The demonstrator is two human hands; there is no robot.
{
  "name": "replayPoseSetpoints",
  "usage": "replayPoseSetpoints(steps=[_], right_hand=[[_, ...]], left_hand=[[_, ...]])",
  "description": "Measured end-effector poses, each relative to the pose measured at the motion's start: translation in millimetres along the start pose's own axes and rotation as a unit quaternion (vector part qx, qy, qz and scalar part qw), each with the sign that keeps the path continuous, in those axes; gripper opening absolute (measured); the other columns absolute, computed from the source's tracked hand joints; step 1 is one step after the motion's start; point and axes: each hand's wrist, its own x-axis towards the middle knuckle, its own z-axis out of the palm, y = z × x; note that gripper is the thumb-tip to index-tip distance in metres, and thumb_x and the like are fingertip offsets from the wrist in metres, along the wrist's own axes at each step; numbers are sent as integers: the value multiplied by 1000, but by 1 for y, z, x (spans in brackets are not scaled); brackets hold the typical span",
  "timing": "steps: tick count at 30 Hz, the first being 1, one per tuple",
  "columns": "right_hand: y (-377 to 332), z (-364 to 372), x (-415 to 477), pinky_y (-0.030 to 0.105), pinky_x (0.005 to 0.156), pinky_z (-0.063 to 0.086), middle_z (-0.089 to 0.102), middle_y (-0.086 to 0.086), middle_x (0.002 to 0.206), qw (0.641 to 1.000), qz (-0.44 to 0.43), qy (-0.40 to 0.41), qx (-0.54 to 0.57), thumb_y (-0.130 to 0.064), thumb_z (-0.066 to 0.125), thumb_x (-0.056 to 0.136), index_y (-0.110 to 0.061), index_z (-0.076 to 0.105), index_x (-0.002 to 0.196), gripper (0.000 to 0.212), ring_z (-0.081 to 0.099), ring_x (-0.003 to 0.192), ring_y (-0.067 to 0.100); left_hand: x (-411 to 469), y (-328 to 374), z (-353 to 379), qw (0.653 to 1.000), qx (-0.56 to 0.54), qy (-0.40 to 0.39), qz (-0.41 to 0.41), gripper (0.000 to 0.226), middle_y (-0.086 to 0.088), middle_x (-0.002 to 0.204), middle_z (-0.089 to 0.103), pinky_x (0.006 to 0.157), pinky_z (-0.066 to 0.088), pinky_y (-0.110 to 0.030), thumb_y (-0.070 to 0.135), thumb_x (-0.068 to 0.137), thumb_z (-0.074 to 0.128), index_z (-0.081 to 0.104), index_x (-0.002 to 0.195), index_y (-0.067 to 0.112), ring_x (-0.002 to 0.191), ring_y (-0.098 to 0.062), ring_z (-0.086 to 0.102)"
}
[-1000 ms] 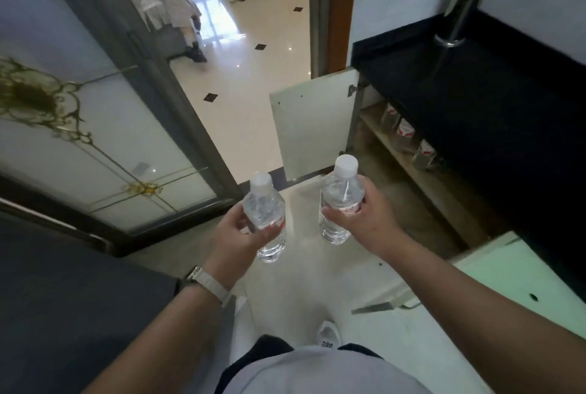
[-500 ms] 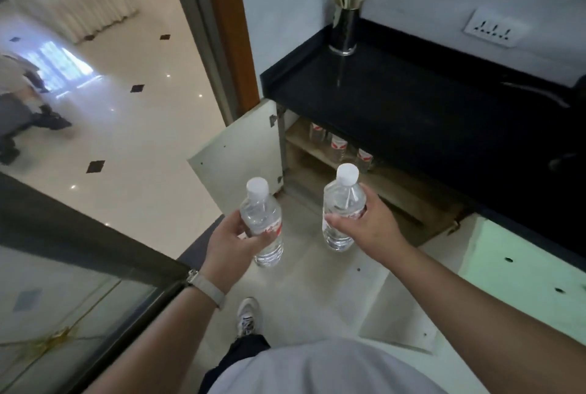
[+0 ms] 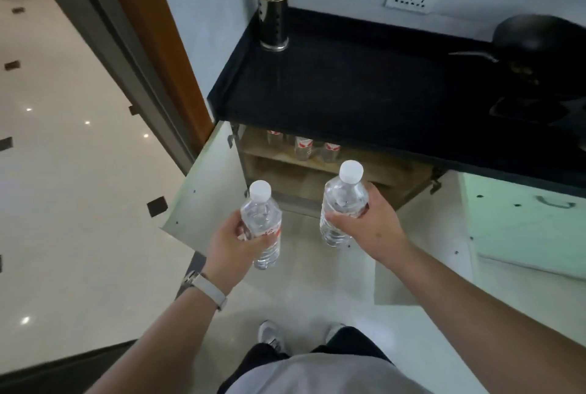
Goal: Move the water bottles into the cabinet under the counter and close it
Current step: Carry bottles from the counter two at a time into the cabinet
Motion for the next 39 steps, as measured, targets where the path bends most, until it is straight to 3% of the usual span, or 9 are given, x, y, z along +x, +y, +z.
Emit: replayPoseSetpoints(steps=[7, 12, 16, 22, 28, 34, 39], right_hand=[[11, -10, 1, 30, 85, 53, 64, -18, 103, 998, 43, 52, 1, -40, 86, 70, -33, 51, 127, 67, 63, 93, 2], [29, -21, 9, 32, 86, 54, 66, -18, 104, 996, 69, 47, 31, -45, 85, 69, -37, 51, 127, 67, 64, 95, 4], [36, -35, 20, 26, 82, 50, 65, -21, 102, 994, 75, 62, 58, -42, 85, 70, -42, 49, 122, 63, 63, 95, 2], [52, -65, 41, 24, 76, 49, 65, -19, 103, 990, 79, 94, 75, -44, 84, 71, -36, 50, 127, 66, 62, 92, 1], [64, -87, 58, 23, 76, 50, 64, -21, 102, 981, 103, 127, 100, -41, 84, 72, -40, 47, 124, 64, 63, 90, -1], [75, -93, 84, 26, 82, 51, 64, -21, 106, 972, 135, 159, 110, -42, 85, 70, -43, 45, 123, 66, 62, 95, 0], [79, -84, 110, 30, 83, 53, 65, -18, 105, 955, 183, 196, 127, -39, 85, 71, -39, 49, 122, 63, 64, 96, 6]], left_hand=[[24, -8, 16, 999, 13, -50, -2, 46, 8, 94, 73, 72, 47, -15, 10, 72, 89, 66, 109, 24, 82, 1, 66], [34, 7, 33, 998, 39, -56, 0, 45, 8, 92, 72, 70, 45, -11, 8, 71, 88, 66, 105, 28, 82, -1, 66], [47, 29, 51, 995, 63, -79, 3, 47, 9, 99, 74, 76, 48, -17, 14, 72, 89, 66, 112, 27, 91, -5, 68], [73, 62, 87, 991, 71, -111, 35, 50, 20, 97, 74, 84, 51, -25, 14, 72, 90, 66, 113, 31, 90, 4, 68], [102, 82, 118, 985, 87, -141, 46, 52, 19, 104, 74, 91, 54, -34, 22, 69, 91, 67, 112, 37, 96, -2, 69], [141, 92, 143, 978, 93, -183, 43, 50, 25, 99, 73, 83, 51, -22, 20, 69, 92, 67, 110, 35, 90, 7, 67], [182, 88, 153, 966, 95, -239, 30, 56, 16, 109, 74, 87, 52, -18, 16, 69, 91, 68, 119, 28, 97, 6, 67]])
